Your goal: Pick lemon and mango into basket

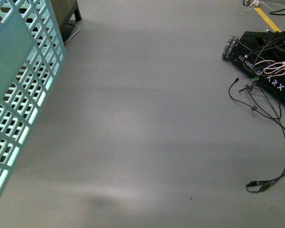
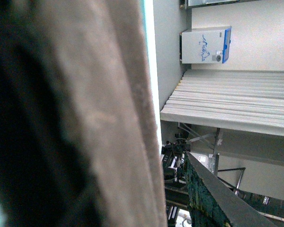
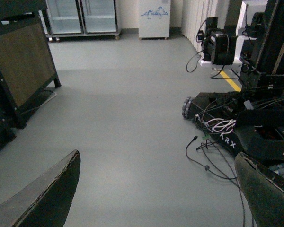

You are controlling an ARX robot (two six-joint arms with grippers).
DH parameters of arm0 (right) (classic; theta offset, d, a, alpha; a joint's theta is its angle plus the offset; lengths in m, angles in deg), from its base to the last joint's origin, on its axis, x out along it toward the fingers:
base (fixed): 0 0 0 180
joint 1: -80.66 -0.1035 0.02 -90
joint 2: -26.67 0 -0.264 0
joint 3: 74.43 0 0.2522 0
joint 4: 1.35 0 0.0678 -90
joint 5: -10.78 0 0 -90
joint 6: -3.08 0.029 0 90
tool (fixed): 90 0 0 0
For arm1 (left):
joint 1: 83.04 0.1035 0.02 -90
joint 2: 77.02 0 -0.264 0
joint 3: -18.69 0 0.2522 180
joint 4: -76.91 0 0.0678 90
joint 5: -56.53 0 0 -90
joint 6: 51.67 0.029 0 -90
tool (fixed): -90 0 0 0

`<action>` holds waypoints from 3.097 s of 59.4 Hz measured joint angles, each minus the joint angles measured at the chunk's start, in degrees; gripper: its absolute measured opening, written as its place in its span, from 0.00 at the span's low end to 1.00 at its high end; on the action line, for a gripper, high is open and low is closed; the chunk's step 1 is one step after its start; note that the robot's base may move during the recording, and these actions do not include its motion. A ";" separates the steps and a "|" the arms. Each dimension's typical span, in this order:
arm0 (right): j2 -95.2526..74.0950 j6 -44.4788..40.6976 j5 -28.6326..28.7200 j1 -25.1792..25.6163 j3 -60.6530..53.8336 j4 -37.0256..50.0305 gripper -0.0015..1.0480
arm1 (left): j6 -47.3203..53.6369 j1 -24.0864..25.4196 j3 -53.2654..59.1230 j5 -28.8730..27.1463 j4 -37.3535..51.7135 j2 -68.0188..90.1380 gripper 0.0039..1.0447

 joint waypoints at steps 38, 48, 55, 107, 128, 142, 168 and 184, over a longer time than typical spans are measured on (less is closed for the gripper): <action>0.00 -0.02 0.00 0.00 0.00 0.00 0.92 | 0.02 0.00 0.00 0.00 0.00 0.00 0.27; -0.02 0.02 -0.02 0.00 0.00 0.00 0.92 | 0.02 0.00 0.00 0.00 0.00 0.00 0.27; -0.02 0.00 0.02 0.00 0.00 0.00 0.92 | 0.02 0.00 0.00 0.00 0.00 0.00 0.27; -0.02 0.00 -0.28 0.00 0.00 0.00 0.92 | -0.11 -0.11 -0.02 0.35 0.02 -0.17 0.27; 0.00 0.00 -0.13 0.00 0.00 0.00 0.92 | -0.28 -0.15 -0.02 0.17 0.00 0.04 0.27; 0.00 -0.02 -0.22 -0.04 0.00 0.00 0.92 | -0.20 -0.13 -0.02 0.07 0.02 0.02 0.27; 0.00 0.00 0.02 0.00 0.00 -0.04 0.92 | -0.20 -0.11 -0.07 0.09 0.02 0.09 0.27; 0.00 0.00 -0.07 0.00 0.00 -0.02 0.92 | -0.22 -0.11 -0.07 0.07 0.02 0.09 0.27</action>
